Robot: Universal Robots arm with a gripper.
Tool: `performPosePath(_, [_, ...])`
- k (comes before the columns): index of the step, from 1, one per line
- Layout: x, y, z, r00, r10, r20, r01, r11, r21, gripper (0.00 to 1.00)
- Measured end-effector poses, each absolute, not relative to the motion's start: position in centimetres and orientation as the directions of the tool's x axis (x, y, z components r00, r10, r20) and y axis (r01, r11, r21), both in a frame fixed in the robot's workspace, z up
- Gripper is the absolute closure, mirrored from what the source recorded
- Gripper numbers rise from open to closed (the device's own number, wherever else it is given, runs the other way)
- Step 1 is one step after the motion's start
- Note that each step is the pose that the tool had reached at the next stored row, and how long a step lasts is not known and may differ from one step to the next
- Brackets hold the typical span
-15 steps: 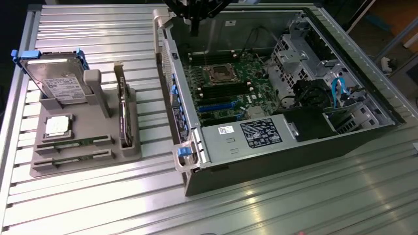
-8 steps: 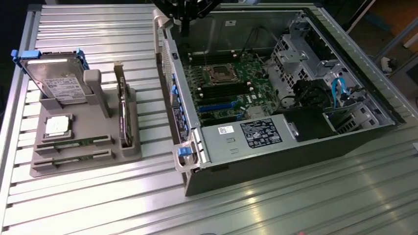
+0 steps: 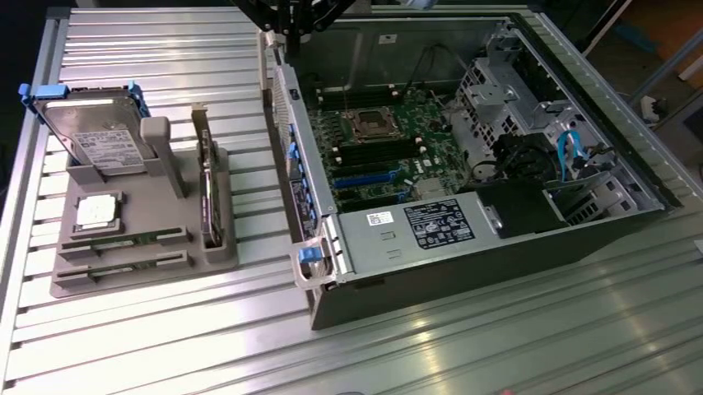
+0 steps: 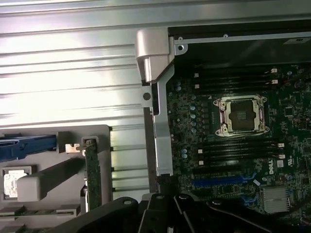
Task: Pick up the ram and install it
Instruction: 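Reach for the ram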
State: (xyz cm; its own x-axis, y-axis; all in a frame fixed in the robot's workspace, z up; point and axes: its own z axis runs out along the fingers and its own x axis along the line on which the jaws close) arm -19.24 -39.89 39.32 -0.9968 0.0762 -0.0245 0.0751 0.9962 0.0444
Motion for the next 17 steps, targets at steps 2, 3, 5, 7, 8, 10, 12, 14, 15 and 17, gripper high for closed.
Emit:
performPosePath(2, [-19.7,-39.9,39.3,-0.997,0.076,-0.025,0.075,0.996,0.044,0.89])
performPosePath(3, [-20.0,-39.9,39.3,-0.997,0.076,-0.024,0.075,0.996,0.044,0.89])
performPosePath(5, [-20.4,-39.9,39.3,-0.997,0.076,-0.024,0.075,0.996,0.044,0.89])
performPosePath(7, [-20.9,-39.9,39.3,-0.997,0.076,-0.024,0.075,0.996,0.044,0.89])
performPosePath(8, [-21.1,-39.9,39.3,-0.997,0.076,-0.024,0.075,0.996,0.044,0.89])
performPosePath(10, [-21.6,-39.9,39.3,-0.997,0.076,-0.024,0.075,0.996,0.044,0.89])
performPosePath(12, [-22.1,-39.9,39.3,-0.997,0.076,-0.025,0.075,0.996,0.044,0.89])
performPosePath(14, [-22.7,-39.9,39.3,-0.997,0.076,-0.025,0.075,0.996,0.044,0.89])
performPosePath(15, [-23.1,-39.9,39.3,-0.997,0.076,-0.024,0.075,0.996,0.044,0.89])
performPosePath(17, [-23.6,-39.9,39.3,-0.997,0.076,-0.024,0.075,0.996,0.044,0.89])
